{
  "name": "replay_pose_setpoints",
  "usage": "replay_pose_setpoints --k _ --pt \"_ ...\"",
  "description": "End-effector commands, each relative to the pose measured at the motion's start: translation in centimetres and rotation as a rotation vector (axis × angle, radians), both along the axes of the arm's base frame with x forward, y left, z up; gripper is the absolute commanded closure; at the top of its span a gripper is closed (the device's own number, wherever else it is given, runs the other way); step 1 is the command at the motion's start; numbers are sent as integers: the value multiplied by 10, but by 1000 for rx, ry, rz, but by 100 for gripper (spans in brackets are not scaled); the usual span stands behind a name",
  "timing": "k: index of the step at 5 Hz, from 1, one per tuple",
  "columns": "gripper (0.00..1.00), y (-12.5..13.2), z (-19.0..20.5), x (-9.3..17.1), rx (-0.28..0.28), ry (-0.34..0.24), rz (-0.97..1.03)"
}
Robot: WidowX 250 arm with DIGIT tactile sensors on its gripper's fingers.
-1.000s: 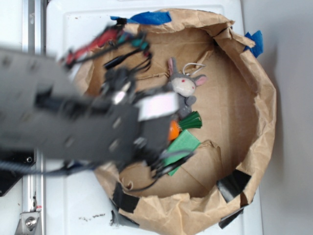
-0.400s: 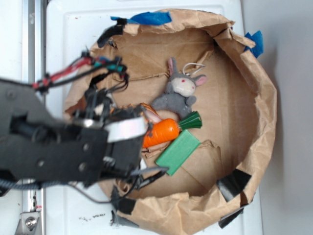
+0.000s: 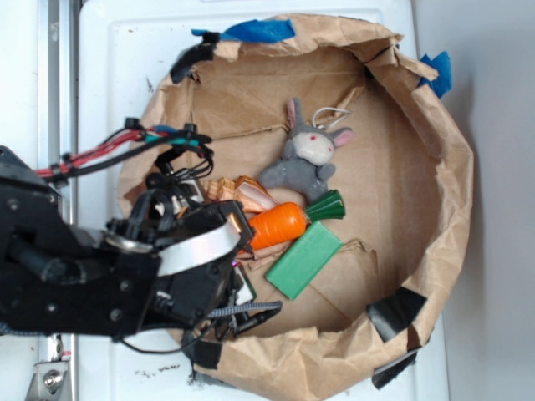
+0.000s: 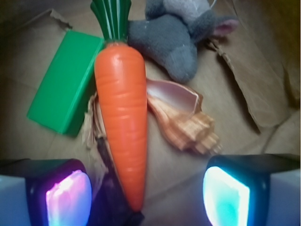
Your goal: Grab the carrot.
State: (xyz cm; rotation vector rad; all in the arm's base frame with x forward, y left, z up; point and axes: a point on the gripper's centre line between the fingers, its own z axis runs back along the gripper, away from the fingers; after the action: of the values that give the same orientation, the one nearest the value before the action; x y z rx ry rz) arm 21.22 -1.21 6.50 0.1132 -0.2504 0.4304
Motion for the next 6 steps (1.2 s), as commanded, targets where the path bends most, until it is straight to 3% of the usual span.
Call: replay_pose_setpoints --k 1,3,6 --pt "0 1 1 19 -6 -37 -3" --pt "0 9 5 29 -48 -32 -4" --pt "0 12 -5 42 23 -79 -14"
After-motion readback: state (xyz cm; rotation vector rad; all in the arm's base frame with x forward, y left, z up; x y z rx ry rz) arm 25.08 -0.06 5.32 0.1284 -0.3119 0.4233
